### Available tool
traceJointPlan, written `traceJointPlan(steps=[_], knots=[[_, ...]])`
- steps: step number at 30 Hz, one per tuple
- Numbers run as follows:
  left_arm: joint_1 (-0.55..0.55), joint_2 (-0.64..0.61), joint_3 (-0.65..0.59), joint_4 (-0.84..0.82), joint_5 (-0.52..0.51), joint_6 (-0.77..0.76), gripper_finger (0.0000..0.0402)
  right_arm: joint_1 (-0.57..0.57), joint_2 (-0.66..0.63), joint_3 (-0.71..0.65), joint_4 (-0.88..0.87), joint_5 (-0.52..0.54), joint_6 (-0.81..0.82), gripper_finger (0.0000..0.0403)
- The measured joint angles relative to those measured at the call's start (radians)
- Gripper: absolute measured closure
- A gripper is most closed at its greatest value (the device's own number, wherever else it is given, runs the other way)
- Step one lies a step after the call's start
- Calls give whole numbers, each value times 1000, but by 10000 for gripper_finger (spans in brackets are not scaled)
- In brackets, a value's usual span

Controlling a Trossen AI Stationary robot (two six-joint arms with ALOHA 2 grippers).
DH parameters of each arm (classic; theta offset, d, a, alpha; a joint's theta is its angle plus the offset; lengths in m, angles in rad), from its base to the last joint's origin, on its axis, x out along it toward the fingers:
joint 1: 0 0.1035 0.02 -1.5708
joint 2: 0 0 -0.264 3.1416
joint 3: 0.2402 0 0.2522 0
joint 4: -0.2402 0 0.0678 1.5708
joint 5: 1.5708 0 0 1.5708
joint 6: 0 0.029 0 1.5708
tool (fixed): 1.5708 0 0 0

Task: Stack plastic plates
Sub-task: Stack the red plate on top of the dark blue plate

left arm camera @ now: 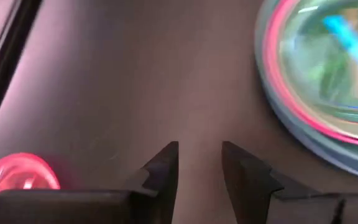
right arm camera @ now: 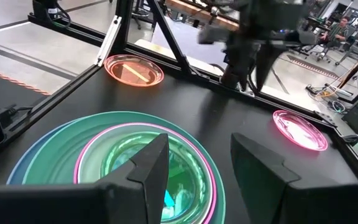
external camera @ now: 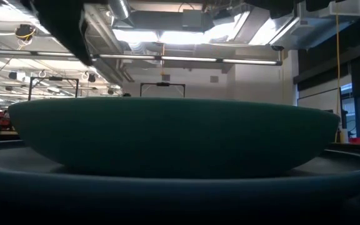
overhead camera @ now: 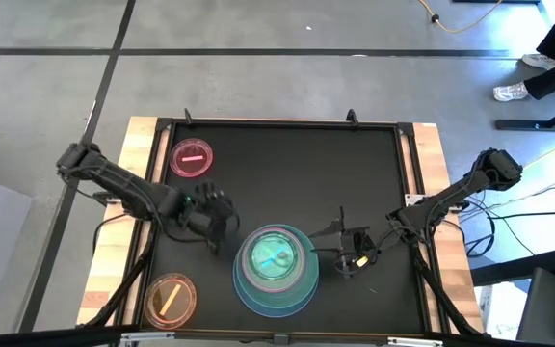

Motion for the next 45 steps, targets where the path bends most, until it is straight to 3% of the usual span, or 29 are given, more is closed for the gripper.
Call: traceJointPlan(steps=[5,12,17,27,36,45], knots=[[125,-96,-122,3,0,-25,286,0,0,0,0,7,0,236],[220,-122,-187,3,-24,-24,286,0,0,0,-8,7,-7,236],[282,-117,-200,-6,-7,-61,275,0,0,0,-7,8,-7,236],[344,-117,-202,-15,19,-77,203,0,0,0,-24,8,-7,236],[331,-116,-202,10,5,-47,198,0,0,0,-29,10,-8,236],[484,-16,-202,-52,23,32,198,-10,0,0,-22,11,-8,236]])
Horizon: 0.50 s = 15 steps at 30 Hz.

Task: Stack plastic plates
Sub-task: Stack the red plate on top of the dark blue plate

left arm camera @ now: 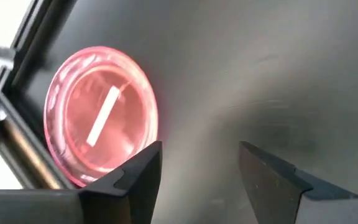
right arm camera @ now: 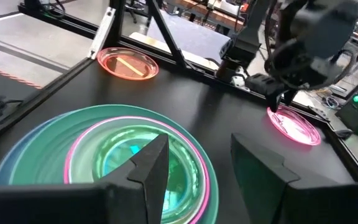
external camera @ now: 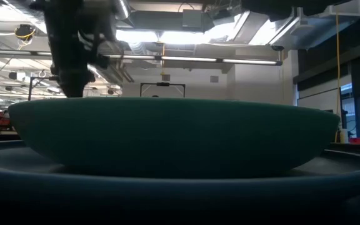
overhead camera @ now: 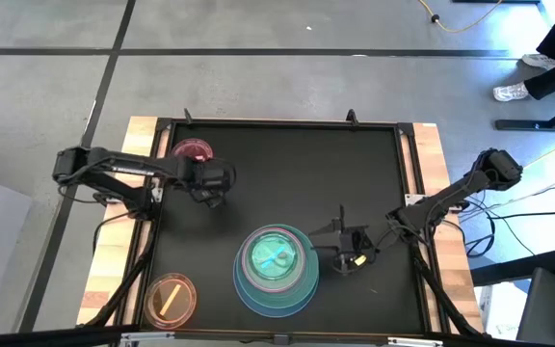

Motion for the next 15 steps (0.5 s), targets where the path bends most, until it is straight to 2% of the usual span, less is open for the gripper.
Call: traceJointPlan(steps=[15], knots=[[273,245,0,15,17,78,198,-16,0,0,-7,4,6,236]])
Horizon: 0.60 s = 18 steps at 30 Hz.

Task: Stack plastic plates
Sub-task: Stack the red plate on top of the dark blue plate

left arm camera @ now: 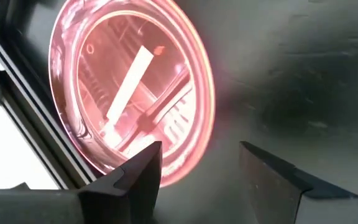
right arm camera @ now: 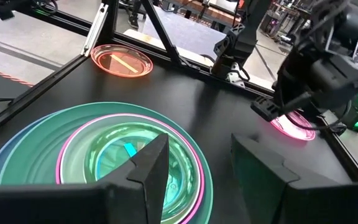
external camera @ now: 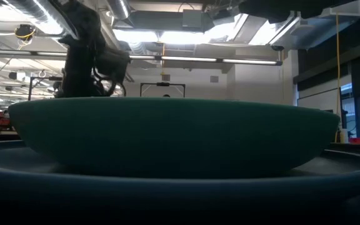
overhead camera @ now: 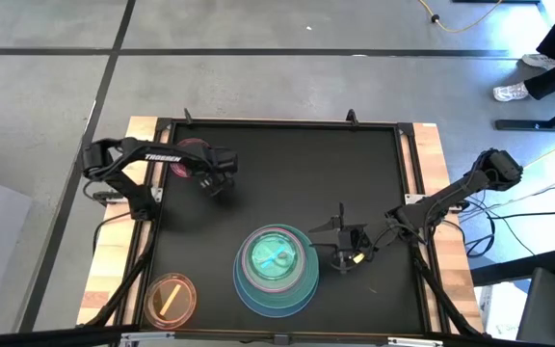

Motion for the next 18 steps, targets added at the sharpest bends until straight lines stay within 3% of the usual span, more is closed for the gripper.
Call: traceJointPlan(steps=[18], knots=[[154,116,3,106,-19,125,210,0,0,0,-1,-1,3,236]])
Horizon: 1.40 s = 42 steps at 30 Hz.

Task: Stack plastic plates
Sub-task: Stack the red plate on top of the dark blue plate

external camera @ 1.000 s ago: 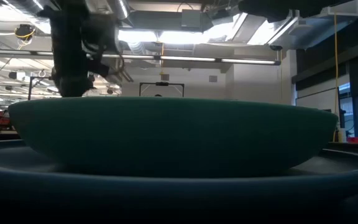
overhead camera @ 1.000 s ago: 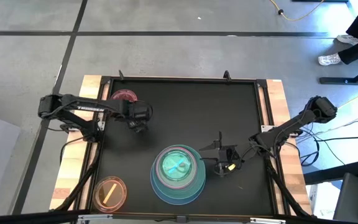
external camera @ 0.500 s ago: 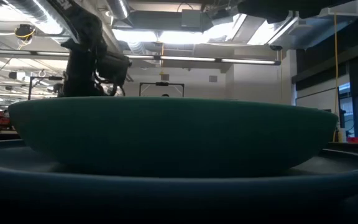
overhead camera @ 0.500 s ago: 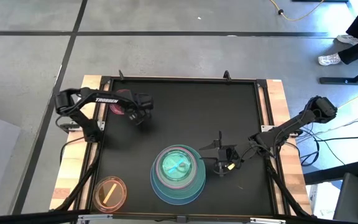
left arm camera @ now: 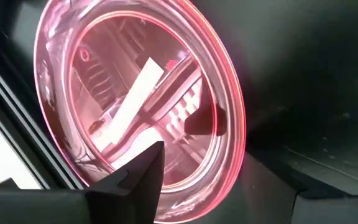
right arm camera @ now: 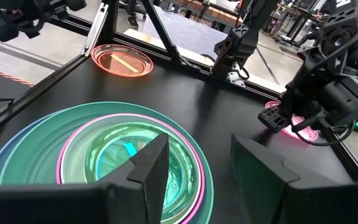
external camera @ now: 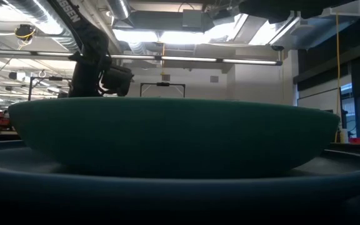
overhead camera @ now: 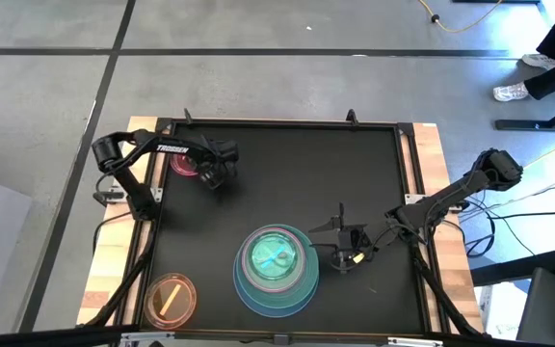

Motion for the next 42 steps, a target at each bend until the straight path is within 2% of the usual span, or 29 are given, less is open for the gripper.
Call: traceJointPlan(steps=[12,25,33,42], knots=[[4,3,-3,44,19,15,306,0,0,0,-8,0,0,236],[-11,3,-3,60,8,54,389,0,0,0,-8,0,0,236],[-122,-4,-3,17,-65,71,398,0,0,0,-17,0,0,236],[-350,-75,21,-130,-66,-85,397,0,0,0,-21,0,0,236]])
